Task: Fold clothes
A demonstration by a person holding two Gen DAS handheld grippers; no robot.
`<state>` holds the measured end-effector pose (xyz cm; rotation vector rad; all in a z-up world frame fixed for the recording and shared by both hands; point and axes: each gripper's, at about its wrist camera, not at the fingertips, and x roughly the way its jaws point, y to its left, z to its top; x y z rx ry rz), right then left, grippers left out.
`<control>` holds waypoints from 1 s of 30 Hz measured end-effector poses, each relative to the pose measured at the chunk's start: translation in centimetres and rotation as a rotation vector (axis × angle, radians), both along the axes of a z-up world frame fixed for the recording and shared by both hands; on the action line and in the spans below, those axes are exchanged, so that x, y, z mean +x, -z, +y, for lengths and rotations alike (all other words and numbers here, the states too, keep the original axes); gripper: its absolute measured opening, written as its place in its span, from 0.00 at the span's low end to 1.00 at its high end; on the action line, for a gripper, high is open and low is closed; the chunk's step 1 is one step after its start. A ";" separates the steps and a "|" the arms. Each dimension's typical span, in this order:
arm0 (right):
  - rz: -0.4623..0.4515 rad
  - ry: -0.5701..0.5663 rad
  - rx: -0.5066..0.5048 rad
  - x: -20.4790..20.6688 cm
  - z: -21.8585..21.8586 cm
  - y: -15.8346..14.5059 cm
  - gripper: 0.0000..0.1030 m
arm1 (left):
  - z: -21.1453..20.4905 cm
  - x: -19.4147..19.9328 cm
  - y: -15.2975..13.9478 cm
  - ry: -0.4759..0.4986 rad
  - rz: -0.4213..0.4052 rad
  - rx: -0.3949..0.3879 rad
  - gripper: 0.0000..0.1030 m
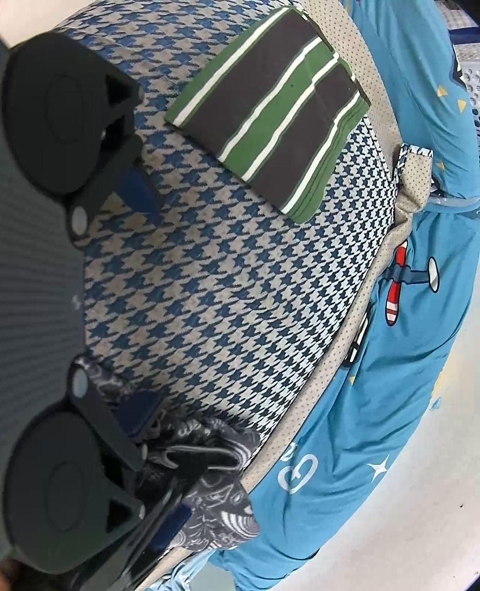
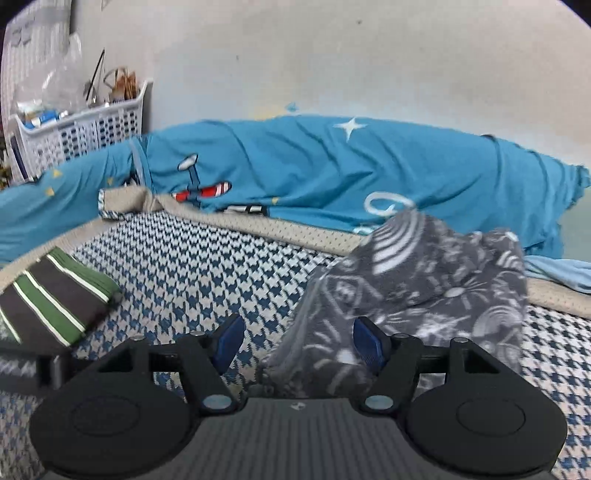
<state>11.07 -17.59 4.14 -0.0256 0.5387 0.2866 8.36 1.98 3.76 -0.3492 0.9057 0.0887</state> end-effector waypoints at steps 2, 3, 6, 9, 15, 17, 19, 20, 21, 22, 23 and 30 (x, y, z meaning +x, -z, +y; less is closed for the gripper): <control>-0.008 -0.001 0.036 -0.6 -1.0 -0.7 0.63 | -0.1 0.0 0.0 0.000 -0.001 0.005 1.00; -0.009 0.005 0.050 -0.7 -1.5 -1.1 0.62 | -0.2 -0.1 0.0 0.003 0.001 0.004 1.00; -0.008 0.025 0.073 -0.6 -2.7 -1.8 0.41 | -0.4 0.0 0.2 0.014 0.009 0.003 1.00; 0.005 0.057 0.075 0.1 -3.8 -1.9 0.20 | -0.6 0.0 0.2 0.019 0.009 0.003 1.00; 0.046 0.154 0.055 2.9 -5.6 -1.4 0.19 | -1.0 -0.1 0.2 0.033 0.014 -0.003 1.00; 0.064 0.162 0.070 4.1 -5.9 -0.8 0.19 | -1.1 -0.1 0.2 0.039 0.017 -0.007 1.00; 0.078 0.162 0.090 5.1 -6.2 -0.4 0.19 | -1.2 -0.1 0.2 0.044 0.019 -0.013 1.00; 0.078 0.160 0.099 5.5 -6.1 -0.3 0.19 | -1.3 -0.1 0.2 0.046 0.020 -0.014 1.00; 0.075 0.152 0.106 6.0 -5.9 -0.2 0.19 | -1.4 -0.1 0.2 0.048 0.021 -0.016 1.00; 0.071 0.142 0.110 6.4 -5.5 -0.2 0.19 | -1.4 0.0 0.2 0.050 0.021 -0.016 1.00; 0.068 0.131 0.113 6.8 -5.2 -0.2 0.19 | -1.5 0.0 0.2 0.051 0.023 -0.016 1.00; 0.110 0.108 0.120 9.7 -3.1 1.8 0.19 | -1.6 0.0 0.3 0.049 0.031 -0.027 1.00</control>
